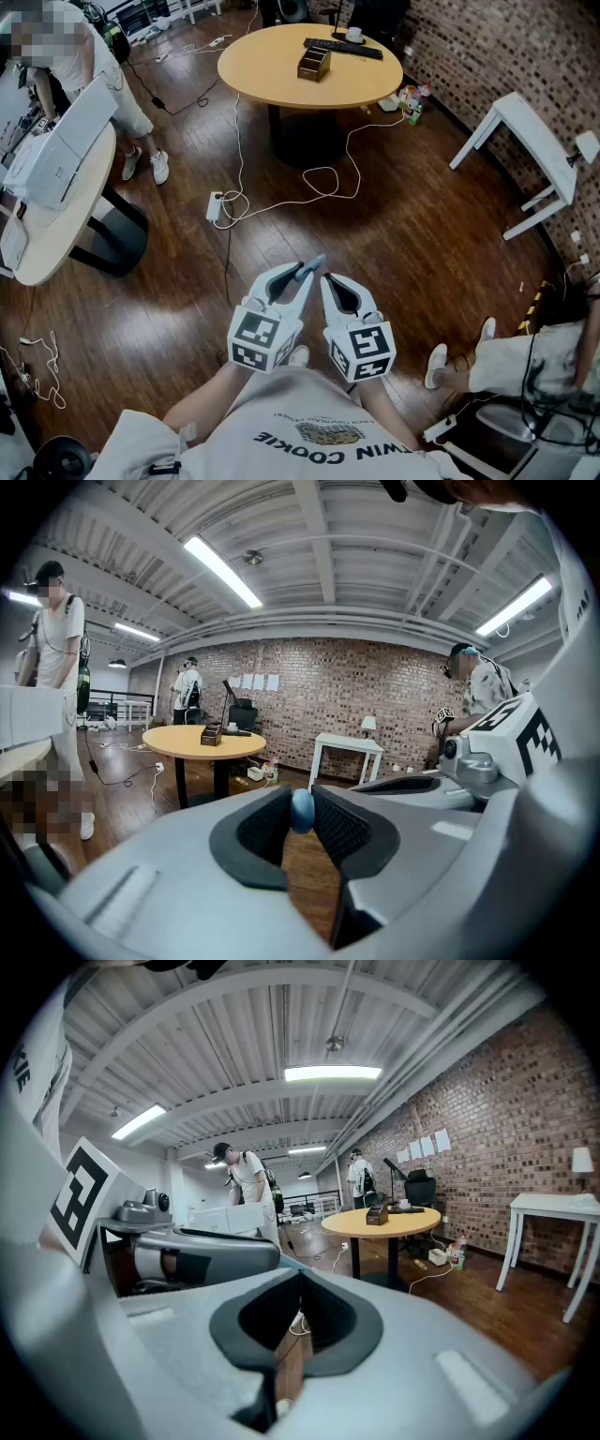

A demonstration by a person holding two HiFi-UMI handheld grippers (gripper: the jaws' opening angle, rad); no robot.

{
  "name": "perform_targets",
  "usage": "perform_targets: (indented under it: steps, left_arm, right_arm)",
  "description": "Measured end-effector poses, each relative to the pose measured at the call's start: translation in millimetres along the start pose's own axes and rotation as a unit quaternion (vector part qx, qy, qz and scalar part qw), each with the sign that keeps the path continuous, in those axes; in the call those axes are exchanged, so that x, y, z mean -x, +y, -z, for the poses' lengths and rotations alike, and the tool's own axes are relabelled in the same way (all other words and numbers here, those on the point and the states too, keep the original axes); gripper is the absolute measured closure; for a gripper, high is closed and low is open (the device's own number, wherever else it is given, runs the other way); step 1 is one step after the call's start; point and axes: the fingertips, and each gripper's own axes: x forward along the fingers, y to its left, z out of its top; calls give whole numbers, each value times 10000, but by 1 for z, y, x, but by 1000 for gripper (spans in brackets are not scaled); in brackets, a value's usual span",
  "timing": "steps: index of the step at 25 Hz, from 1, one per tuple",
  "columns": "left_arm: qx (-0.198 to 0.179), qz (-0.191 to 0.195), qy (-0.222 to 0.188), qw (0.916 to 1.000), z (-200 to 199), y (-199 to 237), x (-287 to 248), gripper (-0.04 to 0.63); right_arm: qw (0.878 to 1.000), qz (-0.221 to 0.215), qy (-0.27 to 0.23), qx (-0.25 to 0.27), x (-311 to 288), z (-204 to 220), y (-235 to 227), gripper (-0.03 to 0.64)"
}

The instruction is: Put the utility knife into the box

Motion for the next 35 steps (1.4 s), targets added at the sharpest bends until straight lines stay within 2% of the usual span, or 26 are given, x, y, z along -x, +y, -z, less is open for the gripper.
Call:
perform_targets:
  steps: [7,17,27,35]
  left_arm:
    - [141,155,0,9998,1,41,-22,522]
    - [113,553,-46,9984,-30,145,-66,522]
    - [80,700,-130,9974,-55,255,-78,522]
    - [174,725,-227,9970,-62,289,-91,522]
  right_arm:
    - [9999,126,73,43,-45,-9,-4,614]
    - [9988,473,109,72,-152,-52,-5,614]
    - [9975,692,5,107,-259,-91,16,614]
    - [9968,796,13,103,-296,-101,13,614]
